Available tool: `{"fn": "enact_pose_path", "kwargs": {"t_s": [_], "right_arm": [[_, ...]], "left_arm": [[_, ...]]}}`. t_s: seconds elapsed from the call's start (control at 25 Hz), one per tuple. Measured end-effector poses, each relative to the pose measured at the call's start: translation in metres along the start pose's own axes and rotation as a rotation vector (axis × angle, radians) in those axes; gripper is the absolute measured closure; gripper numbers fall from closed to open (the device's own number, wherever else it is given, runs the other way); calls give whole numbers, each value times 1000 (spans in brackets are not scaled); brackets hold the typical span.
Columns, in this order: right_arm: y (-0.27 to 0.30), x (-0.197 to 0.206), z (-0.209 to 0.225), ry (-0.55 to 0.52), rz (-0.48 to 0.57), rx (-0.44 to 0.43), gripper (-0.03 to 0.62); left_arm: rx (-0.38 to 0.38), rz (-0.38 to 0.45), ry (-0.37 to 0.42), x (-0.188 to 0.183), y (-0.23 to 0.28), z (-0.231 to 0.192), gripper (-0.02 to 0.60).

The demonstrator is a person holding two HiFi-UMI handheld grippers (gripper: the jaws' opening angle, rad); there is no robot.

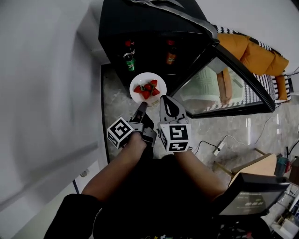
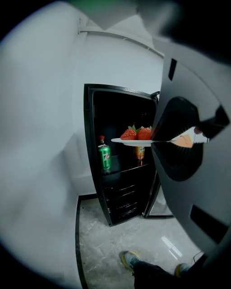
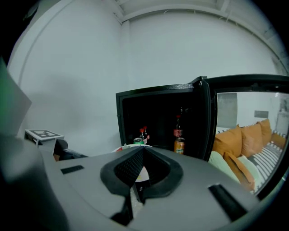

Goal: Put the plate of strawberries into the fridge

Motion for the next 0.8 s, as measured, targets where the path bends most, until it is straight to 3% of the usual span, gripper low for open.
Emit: {"fn": "enact_pose_path", "kwargs": {"t_s": [0.16, 0.36, 0.8], "right_arm": [[23, 0, 2, -7, 10, 29, 589], [39, 5, 15, -2, 2, 46, 589], [66, 18, 40, -11, -34, -23, 589]], "left_arm": [[18, -39, 11, -11, 19, -10, 568], [23, -23, -11, -19, 36, -23, 568], [34, 38, -25, -12, 75, -37, 568]]}}
Point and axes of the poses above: the fingertips, and each gripper's own axes: y forward along the fingers, z to its right, x out of its underside, the point moved 1 cm from there along -y, backward along the fingers, and after that the axes turned 12 degrees about y, right-handed, at the moved point
